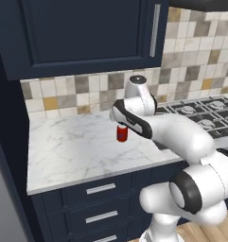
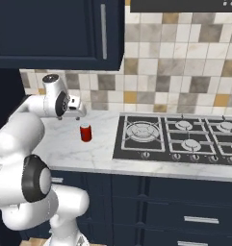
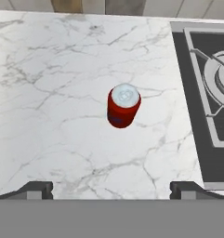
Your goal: Four empty soda cans are scattered around the kitchen. Gather all the cans and cluster them next to the stove for recycling.
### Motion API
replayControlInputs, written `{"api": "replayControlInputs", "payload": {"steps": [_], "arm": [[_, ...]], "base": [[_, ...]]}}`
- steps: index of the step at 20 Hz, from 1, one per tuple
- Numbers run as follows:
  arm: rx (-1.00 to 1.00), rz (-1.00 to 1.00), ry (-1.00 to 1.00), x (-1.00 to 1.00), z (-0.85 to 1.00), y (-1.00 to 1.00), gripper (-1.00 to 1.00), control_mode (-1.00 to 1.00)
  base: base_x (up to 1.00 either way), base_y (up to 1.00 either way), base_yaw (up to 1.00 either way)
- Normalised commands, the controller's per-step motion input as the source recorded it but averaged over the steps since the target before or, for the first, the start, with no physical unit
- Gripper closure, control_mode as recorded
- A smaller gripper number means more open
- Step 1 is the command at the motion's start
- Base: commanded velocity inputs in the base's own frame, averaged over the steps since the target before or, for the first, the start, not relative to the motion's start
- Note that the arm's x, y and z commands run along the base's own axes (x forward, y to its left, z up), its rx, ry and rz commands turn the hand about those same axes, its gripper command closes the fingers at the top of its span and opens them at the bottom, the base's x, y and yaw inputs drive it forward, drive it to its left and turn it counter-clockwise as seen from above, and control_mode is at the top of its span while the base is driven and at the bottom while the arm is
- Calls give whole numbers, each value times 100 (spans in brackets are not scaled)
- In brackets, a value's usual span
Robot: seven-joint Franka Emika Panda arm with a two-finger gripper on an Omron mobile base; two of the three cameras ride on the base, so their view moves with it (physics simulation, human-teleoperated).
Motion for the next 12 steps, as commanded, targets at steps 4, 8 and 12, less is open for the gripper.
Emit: {"api": "replayControlInputs", "payload": {"steps": [4,8,12], "arm": [[0,0,5,-42,0,0,-100,-100],[0,0,1,-44,0,0,-100,-100],[0,0,0,-36,-1,0,-100,-100]], "base": [[0,0,0],[0,0,0],[0,0,0]]}}
